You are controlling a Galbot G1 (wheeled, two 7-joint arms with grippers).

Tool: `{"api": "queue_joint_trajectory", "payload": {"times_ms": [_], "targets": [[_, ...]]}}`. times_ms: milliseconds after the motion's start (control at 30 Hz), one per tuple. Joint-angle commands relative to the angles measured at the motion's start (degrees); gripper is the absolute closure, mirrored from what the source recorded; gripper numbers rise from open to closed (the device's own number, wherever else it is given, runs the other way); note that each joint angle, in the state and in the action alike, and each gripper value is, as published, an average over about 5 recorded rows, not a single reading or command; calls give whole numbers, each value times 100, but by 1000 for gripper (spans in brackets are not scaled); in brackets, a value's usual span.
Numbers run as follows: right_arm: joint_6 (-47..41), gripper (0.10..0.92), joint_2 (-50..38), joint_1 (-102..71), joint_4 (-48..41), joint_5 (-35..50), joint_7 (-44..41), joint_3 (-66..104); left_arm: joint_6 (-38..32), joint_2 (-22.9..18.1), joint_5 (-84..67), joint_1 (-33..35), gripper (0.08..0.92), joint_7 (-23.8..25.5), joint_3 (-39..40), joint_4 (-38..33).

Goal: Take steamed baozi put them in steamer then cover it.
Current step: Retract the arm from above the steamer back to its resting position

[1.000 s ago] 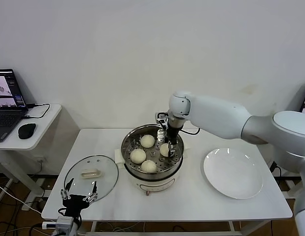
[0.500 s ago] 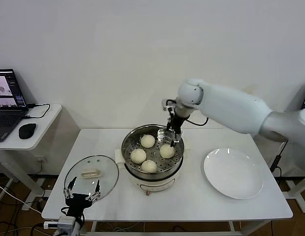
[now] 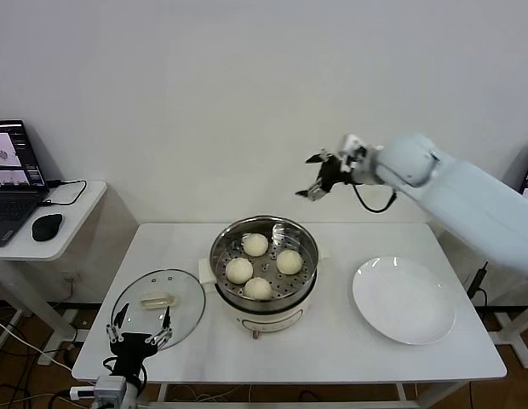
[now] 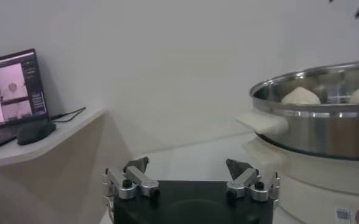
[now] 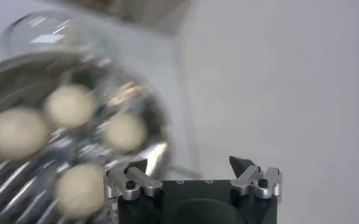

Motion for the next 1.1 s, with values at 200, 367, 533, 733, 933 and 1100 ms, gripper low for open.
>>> {"api": "queue_joint_trajectory", "payload": {"times_ms": [200,367,533,733,933,1100], "targets": [[1129,202,-448,-5315,1549,675,2411,5701,-135,42,-286,34,177,-61,-33,-134],[1911,203,371,-6624,1790,671,2524,6780,-127,9,-258,-58,177,-44,-29,-179],[2376,202,1146,-7662,2063,586,2413,7462,-126,-5,-148,-192,177,-27,-28,-100],[2662,203,2257,-8490,2265,387,2258,7749,-203,20,213,-360,177,13,8,93],[2867,203,2824,-9066,2227,326,2113,7707,-379,93,765,-591,177,81,-100,327],[2957,202,2747,-9273,2262,268,2082,7643,-1195,192,3484,-806,177,-22,-238,652]]}}
